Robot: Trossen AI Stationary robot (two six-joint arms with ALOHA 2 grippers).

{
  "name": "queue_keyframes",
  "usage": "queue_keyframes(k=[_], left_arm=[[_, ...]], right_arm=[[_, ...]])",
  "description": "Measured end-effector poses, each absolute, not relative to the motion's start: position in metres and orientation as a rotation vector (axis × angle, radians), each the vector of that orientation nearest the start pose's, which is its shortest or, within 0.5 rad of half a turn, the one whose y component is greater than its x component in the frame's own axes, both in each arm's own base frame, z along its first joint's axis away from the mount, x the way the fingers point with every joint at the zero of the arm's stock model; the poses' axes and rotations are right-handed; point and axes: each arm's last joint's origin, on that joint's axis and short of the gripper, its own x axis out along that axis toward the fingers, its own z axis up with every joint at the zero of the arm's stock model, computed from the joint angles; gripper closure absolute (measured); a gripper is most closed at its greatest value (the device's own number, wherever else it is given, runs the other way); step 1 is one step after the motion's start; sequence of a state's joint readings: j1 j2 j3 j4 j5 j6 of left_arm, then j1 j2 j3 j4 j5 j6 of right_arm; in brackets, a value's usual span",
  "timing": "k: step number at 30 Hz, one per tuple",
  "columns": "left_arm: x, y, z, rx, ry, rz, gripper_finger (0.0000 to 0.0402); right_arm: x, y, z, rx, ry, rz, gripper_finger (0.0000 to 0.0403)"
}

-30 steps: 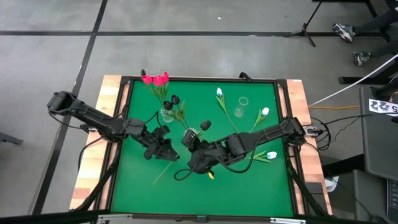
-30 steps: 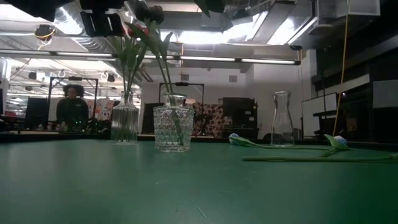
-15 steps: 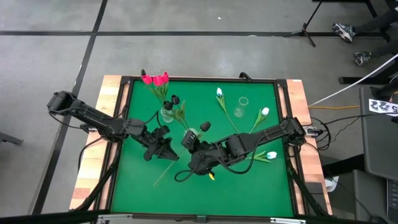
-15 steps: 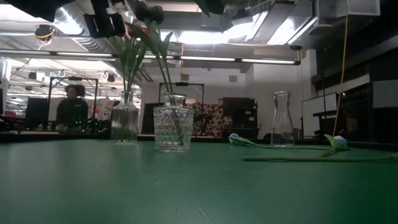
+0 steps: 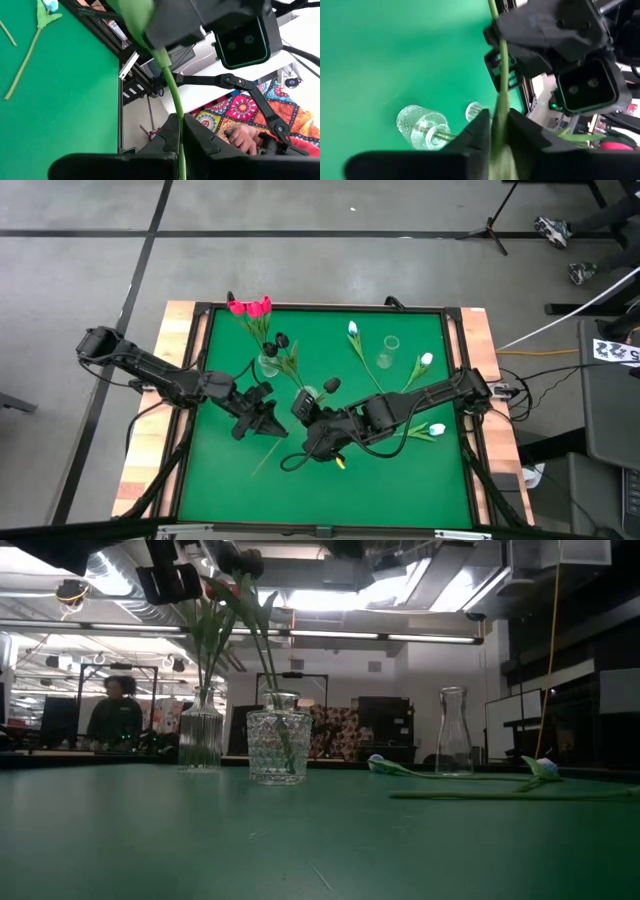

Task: Sort flowers into vase by color
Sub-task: Put the black tulip into the middle transparent vase

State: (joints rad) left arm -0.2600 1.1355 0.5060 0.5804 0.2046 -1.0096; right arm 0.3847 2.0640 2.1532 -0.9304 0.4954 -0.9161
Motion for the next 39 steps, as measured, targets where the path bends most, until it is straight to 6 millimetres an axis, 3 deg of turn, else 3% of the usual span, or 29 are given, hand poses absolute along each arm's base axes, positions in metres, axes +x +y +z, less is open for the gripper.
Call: queue_keyframes(k=[8,13,20,23,31,35,39], left_arm=[[0.229,-0.065,0.243,-0.992,0.258,-0.361,0.0398],[0.229,-0.064,0.241,-0.962,0.243,-0.319,0.0397],[0.230,-0.064,0.241,-0.867,0.160,-0.195,0.0399],[0.228,-0.070,0.244,-0.739,0.085,-0.108,0.0399],[0.215,-0.087,0.262,-0.400,-0.165,0.190,0.0400],[0.209,-0.087,0.268,-0.257,-0.204,0.376,0.0400],[0.213,-0.083,0.266,-0.191,-0.204,0.446,0.0401]], right_arm=[[0.419,0.155,0.350,-1.202,0.772,0.189,0.0209],[0.413,0.171,0.363,-1.207,0.715,0.044,0.0166],[0.380,0.204,0.421,-1.203,0.565,-0.167,0.0157],[0.364,0.221,0.432,-1.196,0.521,-0.261,0.0157],[0.338,0.244,0.436,-1.204,0.519,-0.434,0.0157],[0.335,0.243,0.434,-1.153,0.522,-0.486,0.0157],[0.333,0.240,0.429,-1.077,0.520,-0.514,0.0157]])
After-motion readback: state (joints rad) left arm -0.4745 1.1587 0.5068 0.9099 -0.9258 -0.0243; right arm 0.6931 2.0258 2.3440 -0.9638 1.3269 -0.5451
